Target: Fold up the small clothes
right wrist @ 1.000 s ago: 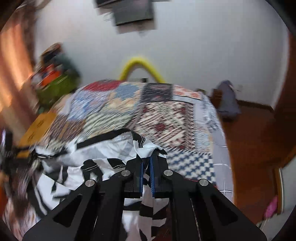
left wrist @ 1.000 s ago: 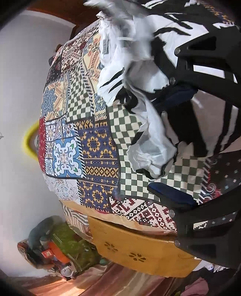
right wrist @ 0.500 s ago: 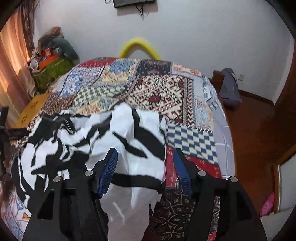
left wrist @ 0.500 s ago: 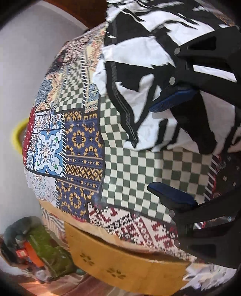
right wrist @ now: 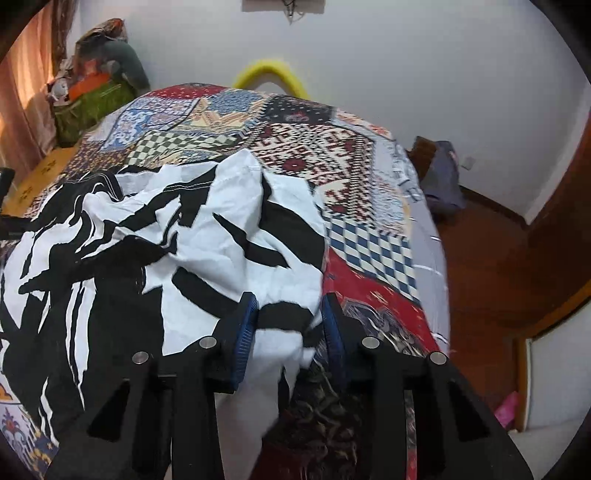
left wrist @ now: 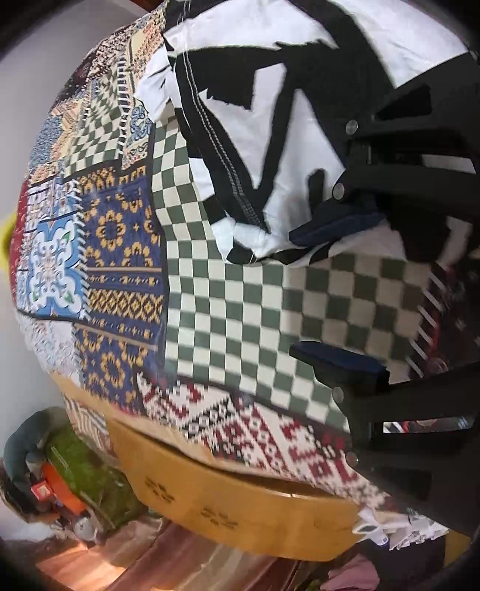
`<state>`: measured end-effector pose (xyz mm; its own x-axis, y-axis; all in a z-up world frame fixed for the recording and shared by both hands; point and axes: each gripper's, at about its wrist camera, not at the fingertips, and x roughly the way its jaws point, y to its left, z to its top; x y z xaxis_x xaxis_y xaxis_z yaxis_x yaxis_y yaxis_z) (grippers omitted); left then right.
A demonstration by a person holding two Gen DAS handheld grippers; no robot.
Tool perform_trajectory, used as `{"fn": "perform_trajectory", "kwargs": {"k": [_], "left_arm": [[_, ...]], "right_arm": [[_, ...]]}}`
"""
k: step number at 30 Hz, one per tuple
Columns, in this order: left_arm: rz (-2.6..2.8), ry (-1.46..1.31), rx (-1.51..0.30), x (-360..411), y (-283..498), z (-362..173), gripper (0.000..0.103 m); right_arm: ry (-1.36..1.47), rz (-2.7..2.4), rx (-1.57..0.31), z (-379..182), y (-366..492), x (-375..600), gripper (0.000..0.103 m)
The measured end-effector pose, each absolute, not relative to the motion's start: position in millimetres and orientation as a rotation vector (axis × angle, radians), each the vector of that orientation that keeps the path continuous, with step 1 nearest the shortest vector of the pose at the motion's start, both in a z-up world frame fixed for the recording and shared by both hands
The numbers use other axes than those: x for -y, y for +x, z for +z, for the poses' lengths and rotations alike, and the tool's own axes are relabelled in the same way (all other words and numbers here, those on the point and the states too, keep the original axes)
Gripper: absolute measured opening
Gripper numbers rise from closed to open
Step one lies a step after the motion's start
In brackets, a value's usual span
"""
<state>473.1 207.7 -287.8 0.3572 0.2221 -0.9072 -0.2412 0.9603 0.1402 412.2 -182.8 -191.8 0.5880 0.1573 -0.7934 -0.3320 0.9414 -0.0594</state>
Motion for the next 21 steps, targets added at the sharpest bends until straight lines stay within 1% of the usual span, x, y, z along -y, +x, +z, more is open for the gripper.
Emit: {"fn": "perform_trajectory", "kwargs": {"k": [1,2,7,9,11,14,18,19,21], "left_arm": [[0.289,-0.016,-1.156,-207,468,-281,0.055],[0.267,-0.012,-1.137,-204,461,-273,0.054],[0.127,0.019,-1.057,-167,428,-230,0.055],[0.069,-0.008,-1.042,-153,422,-218,0.055],[0.009,-0.042,-1.031,-133,413,-210,0.058],[-0.046,-0.033,-1.038,-105,409,-212,0.059],[-0.041,0.072,-1.097,-81,401,-238,0.059],[-0.037,0.096,-1.112,-79,397,-245,0.060],[-0.027,0.106,-1.107,-84,388,-251,0.068]], "right_arm": [[-0.198,0.295,-0.889,-185,406,184,0.032],[-0.185,0.308,-0.867,-177,398,184,0.036],[-0.167,0.437,-0.778,-147,360,159,0.037],[-0.160,0.489,-0.774,-145,351,144,0.043],[-0.151,0.549,-0.792,-150,343,126,0.043],[-0.153,0.601,-0.843,-168,335,105,0.043],[-0.181,0.614,-0.950,-204,330,93,0.043],[-0.190,0.611,-0.952,-207,327,95,0.043],[-0.196,0.617,-0.939,-209,321,104,0.043]]}}
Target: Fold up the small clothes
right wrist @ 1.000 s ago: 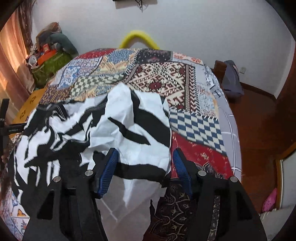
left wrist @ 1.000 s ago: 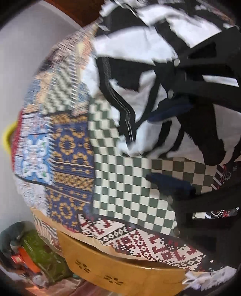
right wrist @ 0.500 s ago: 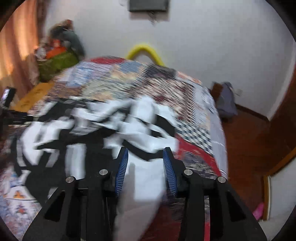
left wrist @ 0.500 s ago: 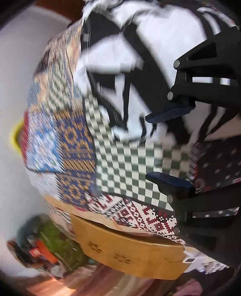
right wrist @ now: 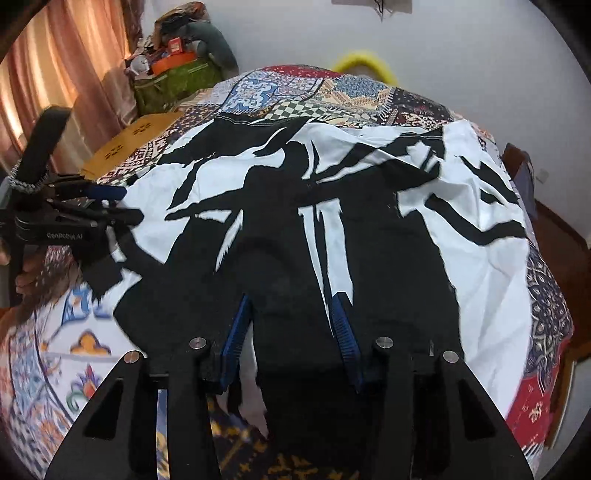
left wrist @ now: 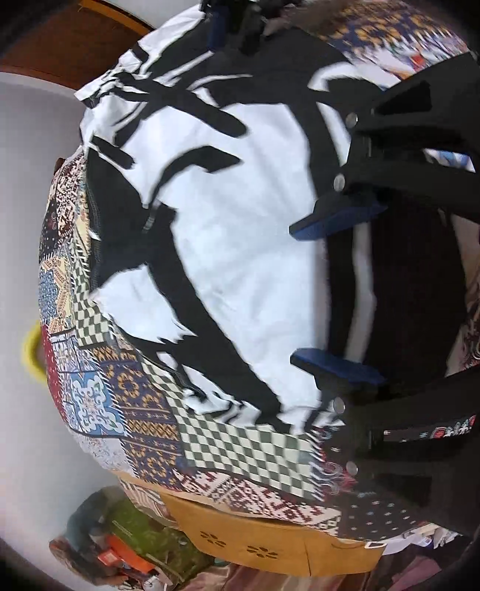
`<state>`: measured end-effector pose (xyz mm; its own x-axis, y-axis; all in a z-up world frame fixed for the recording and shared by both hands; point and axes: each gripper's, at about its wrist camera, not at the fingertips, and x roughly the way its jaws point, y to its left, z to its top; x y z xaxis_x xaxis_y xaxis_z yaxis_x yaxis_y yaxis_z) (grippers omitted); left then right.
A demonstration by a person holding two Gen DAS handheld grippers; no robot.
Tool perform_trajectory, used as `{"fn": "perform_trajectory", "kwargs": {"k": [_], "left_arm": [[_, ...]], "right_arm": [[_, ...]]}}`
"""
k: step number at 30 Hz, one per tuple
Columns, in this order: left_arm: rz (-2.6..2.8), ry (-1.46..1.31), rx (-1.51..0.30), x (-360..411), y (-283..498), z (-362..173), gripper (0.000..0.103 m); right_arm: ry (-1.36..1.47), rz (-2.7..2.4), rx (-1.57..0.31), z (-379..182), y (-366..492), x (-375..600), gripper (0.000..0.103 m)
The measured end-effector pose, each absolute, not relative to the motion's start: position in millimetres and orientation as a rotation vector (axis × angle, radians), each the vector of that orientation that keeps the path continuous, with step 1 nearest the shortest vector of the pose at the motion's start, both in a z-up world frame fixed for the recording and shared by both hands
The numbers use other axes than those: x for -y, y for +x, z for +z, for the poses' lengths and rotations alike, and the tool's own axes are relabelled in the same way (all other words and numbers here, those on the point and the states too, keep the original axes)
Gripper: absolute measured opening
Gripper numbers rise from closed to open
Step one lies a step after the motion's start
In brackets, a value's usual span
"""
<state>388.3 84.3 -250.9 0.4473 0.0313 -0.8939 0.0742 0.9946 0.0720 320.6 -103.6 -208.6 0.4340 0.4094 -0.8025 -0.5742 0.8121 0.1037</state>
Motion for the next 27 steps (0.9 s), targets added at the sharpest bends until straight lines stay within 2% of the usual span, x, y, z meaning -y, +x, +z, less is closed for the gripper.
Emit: {"fn": "perform_trajectory", "kwargs": {"k": [4,11,21,22,24,27], "left_arm": [[0.012,0.062,-1.113,-107,372,-252,0.072],[0.103,0.024,-1.117,-144,339,-246,0.072],[0.134,-0.208,-1.092,-176,290,-210,0.072],[0.104,-0.258,-1.098,-174,285,-209,0.072],[0.056,-0.339,-1.110,-167,282,-211,0.072],[-0.031,-0.481,-1.137,-155,280,-220,0.072]], "right_arm": [[-0.170,0.611,-0.964,-206,313,126,0.042],[-0.174,0.567,-0.971,-204,292,148,0.042],[-0.183,0.510,-0.949,-176,273,152,0.043],[-0.177,0.517,-0.924,-168,271,149,0.045],[-0.161,0.530,-0.880,-157,269,142,0.056],[-0.147,0.554,-0.818,-144,269,124,0.059]]}}
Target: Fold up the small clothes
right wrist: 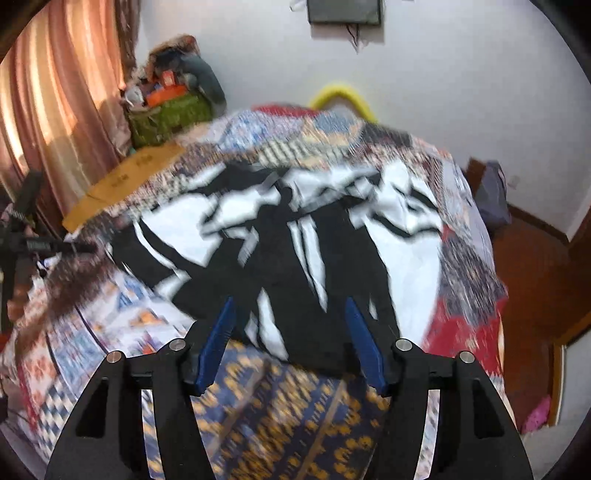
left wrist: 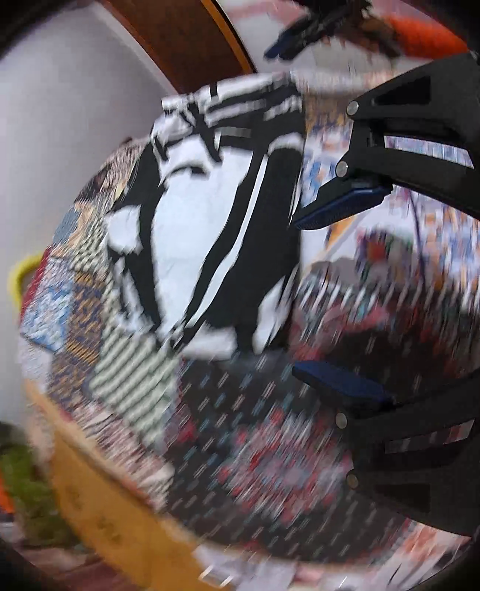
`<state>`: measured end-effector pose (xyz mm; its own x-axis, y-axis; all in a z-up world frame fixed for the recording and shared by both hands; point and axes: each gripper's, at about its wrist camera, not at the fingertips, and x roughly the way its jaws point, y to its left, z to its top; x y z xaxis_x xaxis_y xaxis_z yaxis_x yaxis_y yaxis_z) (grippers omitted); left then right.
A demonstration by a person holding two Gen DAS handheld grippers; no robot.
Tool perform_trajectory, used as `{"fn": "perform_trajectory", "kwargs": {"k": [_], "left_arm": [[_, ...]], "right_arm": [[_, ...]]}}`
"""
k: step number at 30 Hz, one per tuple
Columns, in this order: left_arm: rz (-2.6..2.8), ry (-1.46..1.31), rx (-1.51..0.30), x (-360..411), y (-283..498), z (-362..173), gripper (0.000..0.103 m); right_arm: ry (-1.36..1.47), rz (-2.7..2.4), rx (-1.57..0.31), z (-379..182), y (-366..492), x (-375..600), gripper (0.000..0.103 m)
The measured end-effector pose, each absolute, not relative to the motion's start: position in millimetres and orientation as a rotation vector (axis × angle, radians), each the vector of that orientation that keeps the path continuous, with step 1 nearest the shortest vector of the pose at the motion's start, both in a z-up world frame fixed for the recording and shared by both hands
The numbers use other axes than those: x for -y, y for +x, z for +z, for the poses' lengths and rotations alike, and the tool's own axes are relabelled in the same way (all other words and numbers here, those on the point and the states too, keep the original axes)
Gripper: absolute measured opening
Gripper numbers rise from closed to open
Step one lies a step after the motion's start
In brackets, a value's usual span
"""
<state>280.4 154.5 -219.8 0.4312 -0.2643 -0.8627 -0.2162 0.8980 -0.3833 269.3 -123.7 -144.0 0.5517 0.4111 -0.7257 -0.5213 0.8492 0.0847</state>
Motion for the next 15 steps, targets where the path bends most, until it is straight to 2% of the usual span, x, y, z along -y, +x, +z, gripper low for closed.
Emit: {"fn": "perform_trajectory", "kwargs": {"k": [7,13,15], "left_arm": [[-0.166,-0.721,-1.179,-130,288,-249,0.072],[-0.175,-0.854,-1.115,-137,308,-263,0.073],[-0.180,-0.907,-1.100,-142,318,-267,0.074]], "right_arm": [[-0.151,0.611,-0.846,-165,287,77,0.059],[-0.146,0.613,-0.972,-211,306,59,0.059],[-0.148,0.617,-0.974,-220,307,57,0.062]]}}
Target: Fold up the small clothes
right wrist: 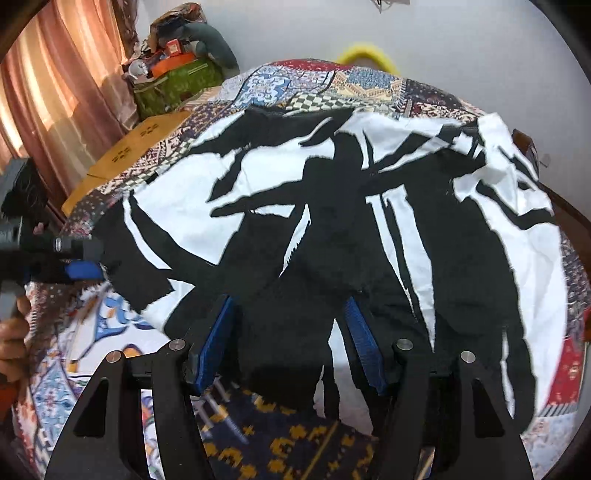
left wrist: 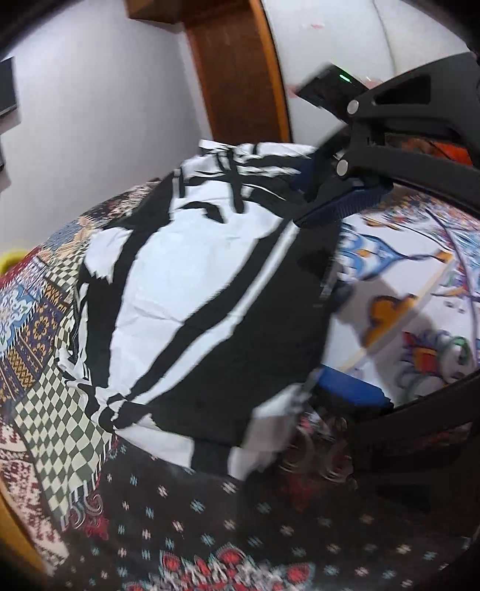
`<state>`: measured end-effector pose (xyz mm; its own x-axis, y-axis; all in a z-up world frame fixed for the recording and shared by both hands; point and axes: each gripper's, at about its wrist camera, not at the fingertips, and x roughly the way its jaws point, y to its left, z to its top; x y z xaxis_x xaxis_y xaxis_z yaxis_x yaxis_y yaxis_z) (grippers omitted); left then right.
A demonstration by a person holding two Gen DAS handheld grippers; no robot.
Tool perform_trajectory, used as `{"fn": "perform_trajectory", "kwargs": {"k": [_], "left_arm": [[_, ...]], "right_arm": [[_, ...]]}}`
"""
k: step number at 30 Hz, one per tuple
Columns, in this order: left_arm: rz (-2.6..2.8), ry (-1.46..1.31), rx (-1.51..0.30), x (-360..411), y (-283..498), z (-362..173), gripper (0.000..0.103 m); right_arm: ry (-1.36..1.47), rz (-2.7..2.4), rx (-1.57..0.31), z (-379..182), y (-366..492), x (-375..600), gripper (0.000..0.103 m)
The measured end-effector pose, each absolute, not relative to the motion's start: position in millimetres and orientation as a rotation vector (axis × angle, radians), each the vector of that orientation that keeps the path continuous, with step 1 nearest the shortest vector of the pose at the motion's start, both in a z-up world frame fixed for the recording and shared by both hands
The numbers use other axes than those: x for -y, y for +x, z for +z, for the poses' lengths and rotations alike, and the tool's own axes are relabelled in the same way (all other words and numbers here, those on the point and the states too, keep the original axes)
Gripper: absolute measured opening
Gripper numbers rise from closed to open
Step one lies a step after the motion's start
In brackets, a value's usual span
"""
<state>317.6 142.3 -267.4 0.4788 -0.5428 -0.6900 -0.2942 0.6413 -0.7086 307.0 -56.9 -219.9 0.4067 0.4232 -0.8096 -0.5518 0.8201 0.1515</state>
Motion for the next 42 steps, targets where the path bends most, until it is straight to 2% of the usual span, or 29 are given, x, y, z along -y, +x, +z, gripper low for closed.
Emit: {"fn": "perform_trajectory", "kwargs": {"k": [8,10,12,14,15,17,21,27,31,34,38,42], "left_arm": [[-0.205,-1.088,-1.004,-154,351,-282,0.075],[-0.190,-1.082,-0.991,-153,357,-281,0.072],[-0.151,-1.041,-1.000,-151,363,-279,0.059],[-0.091,-0.964,-1.027,-150,368,-276,0.028],[-0.062,-0.927,-1.041,-150,369,-275,0.020],[-0.054,-0.885,-1.041,-152,368,-272,0.014],[0.020,-0.750,-0.987,-158,357,-244,0.011],[0.138,-0.430,-0.844,-160,334,-161,0.011],[0.179,-0.157,-0.726,-124,329,-103,0.011],[0.109,-0.055,-0.670,-84,333,-77,0.011],[-0.036,0.059,-0.669,-14,348,-71,0.011],[-0.206,0.122,-0.770,48,356,-107,0.011]], "right_arm": [[-0.163,0.650,-0.970,-221,302,60,0.065],[-0.153,0.654,-0.969,-222,303,60,0.065],[-0.143,0.656,-0.970,-221,303,61,0.065],[-0.125,0.662,-0.978,-220,302,64,0.065],[-0.119,0.666,-0.983,-219,303,66,0.064],[-0.099,0.669,-0.988,-215,302,71,0.062],[-0.078,0.644,-0.953,-199,295,93,0.062],[-0.074,0.558,-0.900,-182,288,135,0.062],[-0.049,0.553,-0.958,-198,286,141,0.062],[-0.054,0.587,-1.005,-216,281,131,0.062],[-0.014,0.606,-1.023,-225,278,127,0.062],[0.024,0.605,-1.040,-222,278,137,0.062]]}}
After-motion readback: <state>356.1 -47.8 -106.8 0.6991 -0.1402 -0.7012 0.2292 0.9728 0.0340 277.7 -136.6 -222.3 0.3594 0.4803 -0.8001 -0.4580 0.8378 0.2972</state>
